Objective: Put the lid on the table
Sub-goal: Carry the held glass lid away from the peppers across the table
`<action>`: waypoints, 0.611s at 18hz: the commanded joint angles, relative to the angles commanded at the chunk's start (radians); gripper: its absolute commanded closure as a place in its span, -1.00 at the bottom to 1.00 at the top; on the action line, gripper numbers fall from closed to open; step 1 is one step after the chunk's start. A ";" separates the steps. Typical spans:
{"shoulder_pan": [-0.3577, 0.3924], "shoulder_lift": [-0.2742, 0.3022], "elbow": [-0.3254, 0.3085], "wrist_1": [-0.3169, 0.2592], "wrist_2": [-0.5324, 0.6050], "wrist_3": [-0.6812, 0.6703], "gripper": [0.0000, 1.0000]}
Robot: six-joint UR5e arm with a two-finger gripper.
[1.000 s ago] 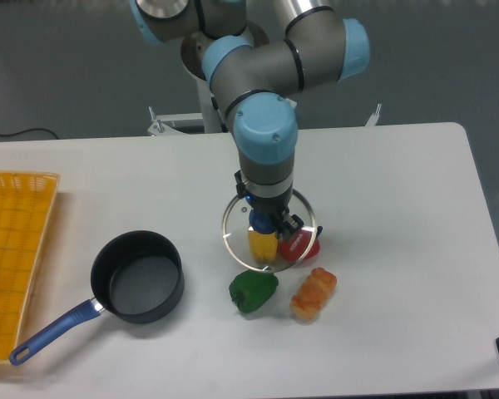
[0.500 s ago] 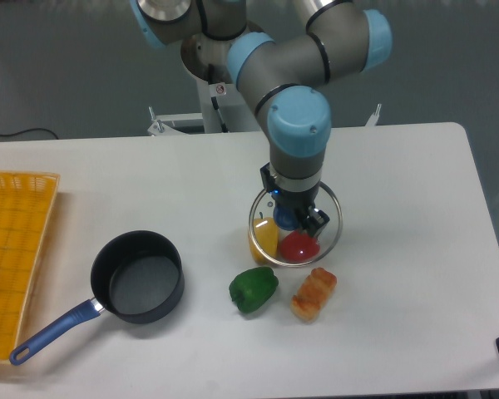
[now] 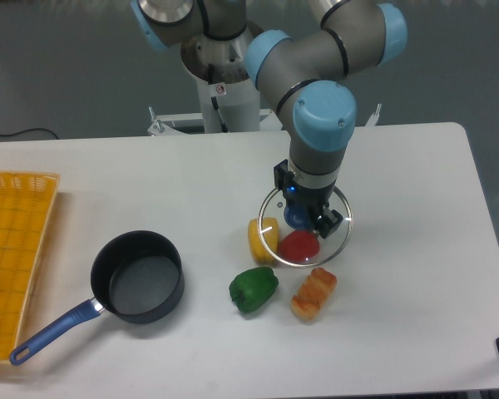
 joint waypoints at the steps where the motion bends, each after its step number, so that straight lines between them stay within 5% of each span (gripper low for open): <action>1: 0.005 0.000 -0.002 0.000 0.000 0.006 -0.17; 11: 0.113 -0.029 -0.012 0.006 -0.043 0.159 -0.17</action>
